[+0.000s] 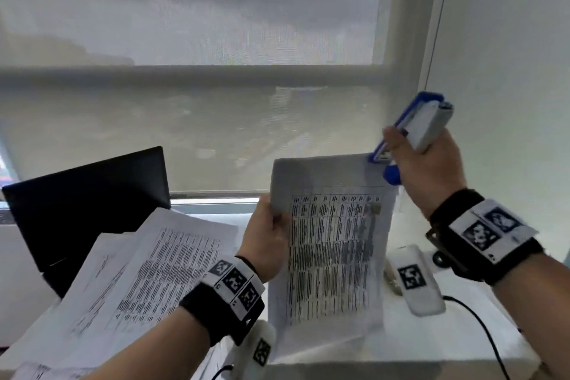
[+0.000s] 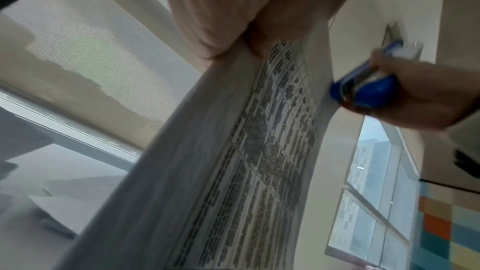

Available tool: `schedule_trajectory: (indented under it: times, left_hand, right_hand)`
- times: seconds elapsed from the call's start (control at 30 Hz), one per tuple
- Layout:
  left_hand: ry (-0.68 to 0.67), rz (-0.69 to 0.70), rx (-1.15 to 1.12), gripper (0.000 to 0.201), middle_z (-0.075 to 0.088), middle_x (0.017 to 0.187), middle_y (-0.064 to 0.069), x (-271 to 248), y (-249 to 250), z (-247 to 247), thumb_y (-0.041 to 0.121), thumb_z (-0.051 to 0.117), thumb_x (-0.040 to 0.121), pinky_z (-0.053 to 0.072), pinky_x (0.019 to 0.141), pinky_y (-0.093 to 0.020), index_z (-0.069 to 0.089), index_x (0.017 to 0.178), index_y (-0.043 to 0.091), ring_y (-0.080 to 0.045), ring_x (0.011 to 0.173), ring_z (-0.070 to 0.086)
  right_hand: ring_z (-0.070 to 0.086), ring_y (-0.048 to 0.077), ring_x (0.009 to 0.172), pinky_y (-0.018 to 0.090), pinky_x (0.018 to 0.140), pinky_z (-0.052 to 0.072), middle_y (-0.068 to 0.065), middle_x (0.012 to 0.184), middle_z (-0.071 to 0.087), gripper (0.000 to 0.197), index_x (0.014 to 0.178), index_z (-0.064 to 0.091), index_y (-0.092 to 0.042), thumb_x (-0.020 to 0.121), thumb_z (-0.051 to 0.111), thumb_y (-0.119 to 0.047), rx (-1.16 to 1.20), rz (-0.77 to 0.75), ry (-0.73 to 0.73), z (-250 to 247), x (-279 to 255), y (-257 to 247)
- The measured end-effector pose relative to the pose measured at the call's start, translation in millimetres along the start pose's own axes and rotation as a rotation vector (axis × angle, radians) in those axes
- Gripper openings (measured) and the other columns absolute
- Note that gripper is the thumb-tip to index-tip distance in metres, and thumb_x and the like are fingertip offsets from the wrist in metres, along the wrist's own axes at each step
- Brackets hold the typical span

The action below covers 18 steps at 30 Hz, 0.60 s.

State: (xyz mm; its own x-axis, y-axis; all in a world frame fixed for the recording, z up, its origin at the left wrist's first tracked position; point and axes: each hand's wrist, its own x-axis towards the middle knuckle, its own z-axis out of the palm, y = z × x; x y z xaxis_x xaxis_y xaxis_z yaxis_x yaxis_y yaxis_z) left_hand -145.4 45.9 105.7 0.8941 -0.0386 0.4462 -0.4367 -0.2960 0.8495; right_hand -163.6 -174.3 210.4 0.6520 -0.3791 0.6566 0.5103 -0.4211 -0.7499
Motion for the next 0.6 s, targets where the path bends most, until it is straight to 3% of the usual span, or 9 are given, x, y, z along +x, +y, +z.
schedule_trajectory:
  times: [0.1, 0.23, 0.3, 0.4, 0.43, 0.5, 0.53, 0.6]
  left_hand:
    - [-0.017, 0.006, -0.003, 0.024, 0.065, 0.102, -0.007, -7.3, 11.4, 8.7, 0.000, 0.042, 0.095, 0.051, 0.089, -0.048, 0.051, 0.111, 0.015, -0.024, 0.099, 0.060]
    - [-0.042, -0.006, -0.019, 0.019, 0.065, 0.094, -0.010, -13.8, 17.5, 9.2, 0.000, 0.043, 0.094, 0.054, 0.082, -0.047, 0.050, 0.104, 0.015, -0.025, 0.088, 0.061]
    - [-0.055, -0.008, -0.037, 0.027, 0.060, 0.083, -0.003, -15.6, 19.2, 4.5, -0.006, 0.042, 0.094, 0.054, 0.072, -0.039, 0.047, 0.096, 0.020, -0.014, 0.075, 0.058]
    - [-0.074, 0.011, -0.038, 0.033, 0.054, 0.076, 0.007, -15.8, 20.8, 0.1, -0.007, 0.043, 0.094, 0.047, 0.063, -0.019, 0.043, 0.089, 0.026, 0.000, 0.067, 0.051]
    - [-0.085, 0.025, -0.037, 0.030, 0.056, 0.079, 0.005, -15.4, 21.8, 0.5, -0.003, 0.045, 0.094, 0.048, 0.065, -0.020, 0.043, 0.090, 0.026, -0.005, 0.070, 0.053]
    - [-0.124, 0.062, -0.046, 0.016, 0.063, 0.093, -0.008, -17.1, 24.8, 3.2, 0.014, 0.046, 0.092, 0.054, 0.080, -0.037, 0.045, 0.098, 0.028, -0.024, 0.085, 0.061]
    - [-0.140, 0.092, -0.047, 0.017, 0.064, 0.099, -0.011, -18.2, 24.9, 4.2, 0.020, 0.044, 0.088, 0.053, 0.085, -0.044, 0.045, 0.103, 0.028, -0.028, 0.092, 0.061]
    - [-0.162, 0.160, 0.001, 0.026, 0.063, 0.103, -0.010, -21.4, 26.8, 5.8, 0.023, 0.041, 0.086, 0.050, 0.087, -0.046, 0.046, 0.111, 0.019, -0.026, 0.097, 0.060]
  right_hand:
    - [0.054, -0.002, 0.070, 0.017, 0.062, 0.042, -0.017, 0.081, 0.055, 0.033, 0.108, 0.053, -0.016, 0.086, 0.065, -0.038, -0.069, -0.138, -0.042, 21.1, -5.5, -19.1]
    - [0.052, -0.020, 0.066, 0.000, 0.056, 0.035, -0.020, 0.078, 0.052, 0.026, 0.104, 0.051, -0.015, 0.088, 0.064, -0.030, 0.032, -0.244, 0.039, 38.0, -10.4, -31.4]
    - [0.052, -0.020, 0.065, 0.000, 0.056, 0.035, -0.020, 0.080, 0.052, 0.027, 0.105, 0.050, -0.018, 0.088, 0.063, -0.035, 0.062, -0.226, 0.066, 41.6, -10.1, -31.5]
    - [0.053, -0.013, 0.061, 0.005, 0.054, 0.037, -0.015, 0.075, 0.056, 0.034, 0.097, 0.054, -0.017, 0.085, 0.060, -0.049, 0.052, -0.172, 0.012, 47.0, -13.4, -25.3]
    - [0.053, -0.012, 0.060, 0.004, 0.053, 0.036, -0.015, 0.073, 0.056, 0.035, 0.093, 0.055, -0.017, 0.084, 0.059, -0.050, 0.039, -0.175, -0.006, 48.6, -16.0, -23.6]
    - [0.055, -0.008, 0.061, 0.005, 0.053, 0.037, -0.015, 0.071, 0.056, 0.034, 0.088, 0.055, -0.019, 0.082, 0.058, -0.052, 0.017, -0.198, -0.033, 52.7, -19.7, -23.8]
    - [0.056, -0.003, 0.061, 0.009, 0.054, 0.039, -0.014, 0.069, 0.056, 0.035, 0.086, 0.056, -0.019, 0.081, 0.056, -0.054, 0.019, -0.208, -0.044, 54.7, -20.7, -25.0]
    - [0.057, 0.014, 0.062, 0.027, 0.055, 0.046, -0.009, 0.065, 0.055, 0.041, 0.080, 0.056, -0.018, 0.080, 0.054, -0.059, 0.037, -0.243, -0.059, 58.9, -20.9, -31.0]
